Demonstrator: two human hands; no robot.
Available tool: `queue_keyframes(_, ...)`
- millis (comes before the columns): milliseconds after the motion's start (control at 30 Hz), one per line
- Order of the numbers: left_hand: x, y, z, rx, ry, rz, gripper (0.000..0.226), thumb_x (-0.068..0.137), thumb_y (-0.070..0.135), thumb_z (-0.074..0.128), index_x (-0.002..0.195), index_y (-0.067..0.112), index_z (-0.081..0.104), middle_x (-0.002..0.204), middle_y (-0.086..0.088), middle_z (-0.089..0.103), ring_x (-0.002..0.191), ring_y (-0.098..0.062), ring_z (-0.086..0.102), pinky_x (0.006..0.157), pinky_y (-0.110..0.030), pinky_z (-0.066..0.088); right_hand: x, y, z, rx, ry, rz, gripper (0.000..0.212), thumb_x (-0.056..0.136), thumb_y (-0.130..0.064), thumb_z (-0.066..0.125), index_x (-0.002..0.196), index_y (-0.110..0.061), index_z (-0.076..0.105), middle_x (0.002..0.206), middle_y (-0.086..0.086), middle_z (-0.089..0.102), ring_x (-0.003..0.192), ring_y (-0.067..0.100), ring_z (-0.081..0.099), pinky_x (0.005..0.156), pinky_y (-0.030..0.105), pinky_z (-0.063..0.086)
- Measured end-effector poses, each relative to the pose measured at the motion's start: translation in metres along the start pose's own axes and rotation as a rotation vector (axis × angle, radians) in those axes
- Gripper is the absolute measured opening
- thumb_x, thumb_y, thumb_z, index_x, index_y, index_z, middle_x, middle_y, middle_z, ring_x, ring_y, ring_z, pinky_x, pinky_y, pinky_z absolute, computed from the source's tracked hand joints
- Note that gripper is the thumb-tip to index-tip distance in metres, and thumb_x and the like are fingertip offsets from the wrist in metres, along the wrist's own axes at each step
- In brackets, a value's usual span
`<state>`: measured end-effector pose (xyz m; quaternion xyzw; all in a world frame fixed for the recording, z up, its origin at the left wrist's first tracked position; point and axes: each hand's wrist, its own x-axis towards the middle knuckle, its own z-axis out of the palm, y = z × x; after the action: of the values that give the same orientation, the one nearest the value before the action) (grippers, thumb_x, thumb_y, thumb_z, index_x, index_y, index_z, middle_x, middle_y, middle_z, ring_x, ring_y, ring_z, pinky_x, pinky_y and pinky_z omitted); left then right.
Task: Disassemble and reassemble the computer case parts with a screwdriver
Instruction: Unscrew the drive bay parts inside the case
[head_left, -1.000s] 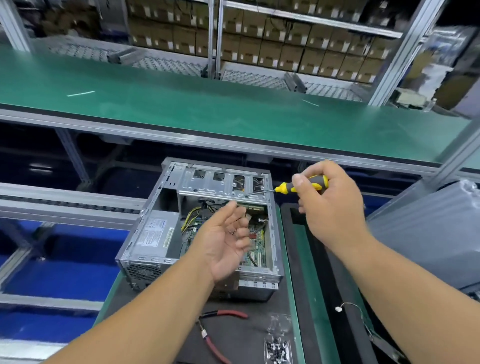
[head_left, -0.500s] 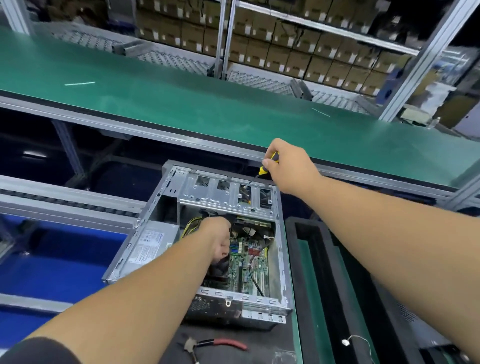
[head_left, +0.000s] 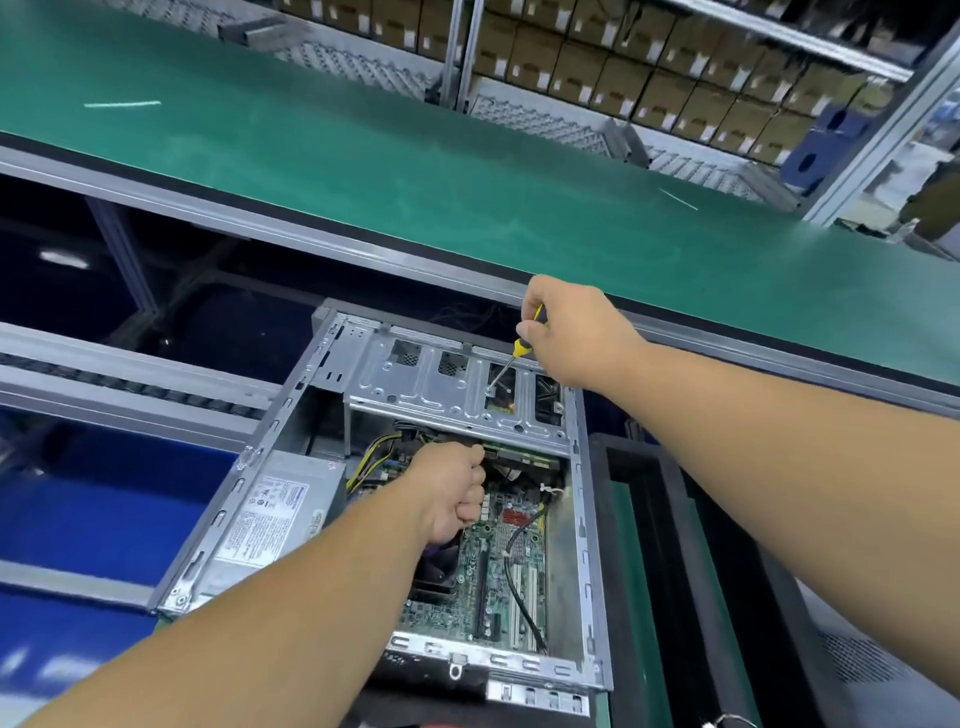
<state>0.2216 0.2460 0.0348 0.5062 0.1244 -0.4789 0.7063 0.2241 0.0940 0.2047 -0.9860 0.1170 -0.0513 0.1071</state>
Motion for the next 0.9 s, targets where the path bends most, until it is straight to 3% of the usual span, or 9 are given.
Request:
queue_keyframes(267, -0.001, -0.003, 0.003, -0.020, 0.000, 0.044, 0.039, 0.111, 0.019, 0.040, 0.074, 0.025, 0.029, 0.056, 0.003, 0.023, 0.044, -0.010, 0.013, 0.047, -0.025, 0.006, 0.005, -0.003, -0.001, -0.036, -0.012, -0.060, 0.010, 0.102, -0.030, 0.060, 0.093, -0.027, 0.054, 0.086, -0.008, 0.060, 0.068, 0.013, 0.055, 0.053, 0.029, 0.036)
queue_keyframes(600, -0.005, -0.004, 0.002, -0.024, -0.006, 0.052, 0.028, 0.110, 0.021, 0.045, 0.085, 0.026, 0.034, 0.057, 0.003, 0.026, 0.044, -0.010, 0.016, 0.044, -0.024, 0.008, 0.012, -0.004, 0.001, -0.049, -0.028, -0.065, 0.011, 0.101, -0.033, 0.062, 0.093, -0.027, 0.057, 0.083, -0.010, 0.059, 0.065, 0.012, 0.055, 0.052, 0.028, 0.035)
queue_keyframes(800, -0.005, -0.004, 0.002, 0.021, 0.000, 0.068, 0.022, 0.110, 0.022, 0.046, 0.089, 0.025, 0.037, 0.053, 0.005, 0.030, 0.042, -0.008, 0.018, 0.040, -0.022, 0.011, 0.025, -0.019, 0.000, -0.236, -0.012, -0.058, 0.037, 0.099, -0.054, 0.058, 0.088, -0.019, 0.056, 0.078, 0.001, 0.060, 0.070, 0.021, 0.058, 0.051, 0.029, 0.034)
queue_keyframes(900, -0.004, -0.005, 0.001, 0.040, 0.002, 0.078, 0.019, 0.109, 0.022, 0.046, 0.092, 0.025, 0.038, 0.052, 0.006, 0.032, 0.042, -0.008, 0.018, 0.040, -0.021, 0.012, 0.032, -0.022, 0.002, -0.243, -0.037, -0.103, 0.029, 0.100, -0.048, 0.052, 0.087, -0.022, 0.053, 0.086, 0.000, 0.056, 0.072, 0.017, 0.054, 0.052, 0.029, 0.032)
